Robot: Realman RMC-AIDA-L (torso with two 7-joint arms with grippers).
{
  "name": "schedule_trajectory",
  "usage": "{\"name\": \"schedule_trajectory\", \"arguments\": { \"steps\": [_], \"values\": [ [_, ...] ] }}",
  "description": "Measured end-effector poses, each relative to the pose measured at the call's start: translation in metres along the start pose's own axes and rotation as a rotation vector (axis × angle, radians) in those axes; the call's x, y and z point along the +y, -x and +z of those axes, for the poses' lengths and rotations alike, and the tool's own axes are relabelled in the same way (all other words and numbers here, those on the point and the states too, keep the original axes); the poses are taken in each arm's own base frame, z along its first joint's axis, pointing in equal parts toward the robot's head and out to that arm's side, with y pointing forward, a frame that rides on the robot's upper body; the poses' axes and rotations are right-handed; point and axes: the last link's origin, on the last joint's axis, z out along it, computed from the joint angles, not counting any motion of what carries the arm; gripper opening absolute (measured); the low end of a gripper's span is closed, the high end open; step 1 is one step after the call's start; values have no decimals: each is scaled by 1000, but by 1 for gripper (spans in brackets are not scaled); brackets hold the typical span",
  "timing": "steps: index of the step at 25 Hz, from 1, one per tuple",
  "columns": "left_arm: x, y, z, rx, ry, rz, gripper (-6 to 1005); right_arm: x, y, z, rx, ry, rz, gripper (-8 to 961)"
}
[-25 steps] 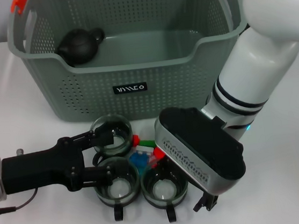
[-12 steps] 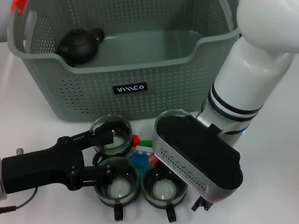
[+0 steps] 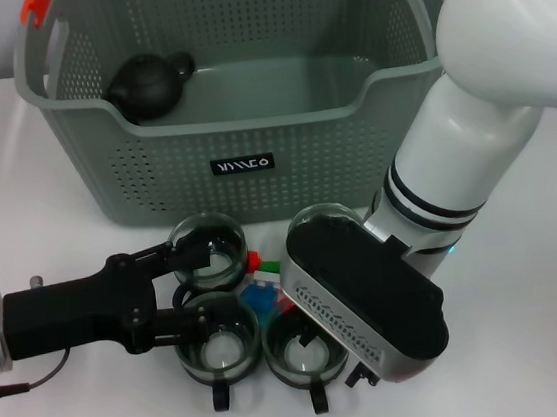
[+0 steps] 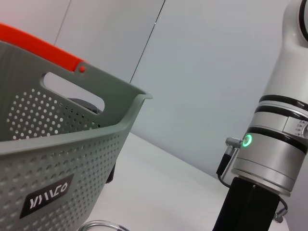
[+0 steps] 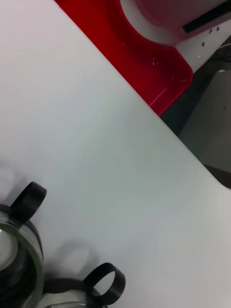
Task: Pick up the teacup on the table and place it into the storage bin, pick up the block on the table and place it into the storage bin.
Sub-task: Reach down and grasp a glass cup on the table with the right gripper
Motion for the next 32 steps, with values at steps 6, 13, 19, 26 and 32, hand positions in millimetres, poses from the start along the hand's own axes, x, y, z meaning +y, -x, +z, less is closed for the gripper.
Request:
{"name": "schedule_trajectory", "arguments": {
  "steps": [6, 13, 19, 26, 32],
  "values": [
    [0, 1, 0, -4, -1, -1, 933, 1, 1, 1, 3, 4, -4, 625],
    [0, 1, 0, -5, -1, -1, 932, 2, -1, 3, 16, 3, -7, 453],
    [0, 1, 0, -6, -1, -2, 932, 3, -1, 6, 24, 1, -19, 454],
    [0, 1, 0, -6, -1, -2, 933, 4, 0, 9, 30, -2, -26, 402],
    [1, 3, -1, -3, -5, -6, 933, 4, 0, 9, 31, -1, -24, 338]
  ]
}}
